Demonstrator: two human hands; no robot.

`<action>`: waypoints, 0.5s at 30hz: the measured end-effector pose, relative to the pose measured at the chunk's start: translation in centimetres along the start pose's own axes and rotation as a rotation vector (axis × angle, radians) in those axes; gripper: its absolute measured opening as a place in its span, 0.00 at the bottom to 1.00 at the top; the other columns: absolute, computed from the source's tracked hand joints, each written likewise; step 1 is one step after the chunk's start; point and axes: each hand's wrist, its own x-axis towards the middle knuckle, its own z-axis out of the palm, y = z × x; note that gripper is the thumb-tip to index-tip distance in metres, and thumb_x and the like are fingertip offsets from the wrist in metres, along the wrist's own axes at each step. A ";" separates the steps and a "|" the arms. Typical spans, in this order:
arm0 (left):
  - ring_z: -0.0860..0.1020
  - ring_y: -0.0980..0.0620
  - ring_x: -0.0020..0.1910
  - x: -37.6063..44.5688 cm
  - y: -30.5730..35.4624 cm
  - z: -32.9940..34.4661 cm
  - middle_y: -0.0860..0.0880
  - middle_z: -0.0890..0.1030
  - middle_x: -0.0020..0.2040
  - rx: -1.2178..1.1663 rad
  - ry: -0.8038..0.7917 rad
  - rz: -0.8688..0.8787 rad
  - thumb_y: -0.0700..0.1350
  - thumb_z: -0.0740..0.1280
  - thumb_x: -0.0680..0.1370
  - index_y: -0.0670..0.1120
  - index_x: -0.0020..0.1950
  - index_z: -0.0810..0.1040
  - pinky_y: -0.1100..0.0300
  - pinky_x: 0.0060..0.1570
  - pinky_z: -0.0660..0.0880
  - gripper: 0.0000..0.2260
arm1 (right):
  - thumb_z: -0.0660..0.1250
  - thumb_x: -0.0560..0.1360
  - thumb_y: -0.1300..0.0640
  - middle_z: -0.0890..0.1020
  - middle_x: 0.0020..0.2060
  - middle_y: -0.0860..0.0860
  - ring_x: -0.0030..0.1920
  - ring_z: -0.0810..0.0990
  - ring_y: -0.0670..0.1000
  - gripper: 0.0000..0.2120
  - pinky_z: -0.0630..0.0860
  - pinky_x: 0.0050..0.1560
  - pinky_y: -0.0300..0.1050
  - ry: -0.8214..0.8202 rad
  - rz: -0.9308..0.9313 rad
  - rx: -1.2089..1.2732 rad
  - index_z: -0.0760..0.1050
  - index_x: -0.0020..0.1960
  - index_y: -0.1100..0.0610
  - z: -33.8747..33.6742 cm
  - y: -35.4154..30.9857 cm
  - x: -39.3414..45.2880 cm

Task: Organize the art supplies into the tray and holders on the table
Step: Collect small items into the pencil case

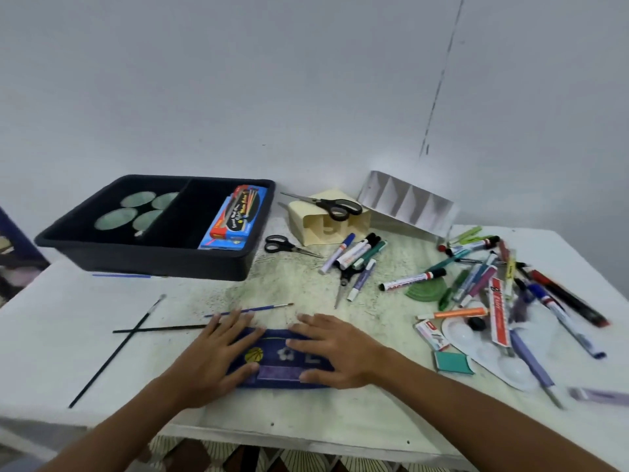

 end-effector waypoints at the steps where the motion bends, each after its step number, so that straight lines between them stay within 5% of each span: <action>1: 0.38 0.46 0.77 0.0 0.0 0.3 0.50 0.45 0.79 0.013 -0.015 0.000 0.71 0.36 0.75 0.54 0.78 0.48 0.54 0.74 0.34 0.36 | 0.59 0.81 0.42 0.62 0.76 0.57 0.77 0.56 0.57 0.28 0.50 0.76 0.52 -0.027 0.001 -0.018 0.65 0.75 0.56 0.2 0.1 -0.2; 7: 0.35 0.54 0.77 1.0 -0.1 -0.4 0.56 0.41 0.78 0.016 -0.066 -0.003 0.72 0.36 0.73 0.57 0.78 0.46 0.56 0.75 0.34 0.36 | 0.57 0.81 0.44 0.63 0.75 0.59 0.77 0.57 0.59 0.27 0.50 0.77 0.54 -0.025 0.005 -0.086 0.66 0.74 0.58 0.4 0.1 -0.6; 10: 0.55 0.50 0.78 3.0 1.7 -2.0 0.53 0.58 0.77 -0.063 0.027 0.045 0.71 0.41 0.76 0.53 0.76 0.64 0.56 0.75 0.51 0.36 | 0.59 0.81 0.45 0.67 0.73 0.59 0.75 0.62 0.59 0.25 0.57 0.75 0.53 0.069 0.065 -0.043 0.68 0.73 0.59 -0.6 0.6 -1.6; 12: 0.72 0.47 0.68 5.0 3.6 -2.7 0.48 0.75 0.69 -0.109 0.157 0.123 0.67 0.47 0.79 0.48 0.68 0.77 0.54 0.67 0.67 0.32 | 0.60 0.81 0.47 0.72 0.70 0.59 0.71 0.69 0.58 0.23 0.66 0.70 0.53 0.164 0.139 0.004 0.70 0.71 0.59 -1.5 1.1 -2.8; 15: 0.79 0.45 0.57 9.5 7.3 -3.2 0.46 0.82 0.58 -0.157 0.289 0.213 0.58 0.59 0.78 0.44 0.60 0.82 0.52 0.58 0.77 0.23 | 0.64 0.79 0.53 0.77 0.65 0.59 0.62 0.77 0.58 0.20 0.76 0.60 0.52 0.302 0.269 0.049 0.73 0.68 0.60 -3.3 3.0 -6.0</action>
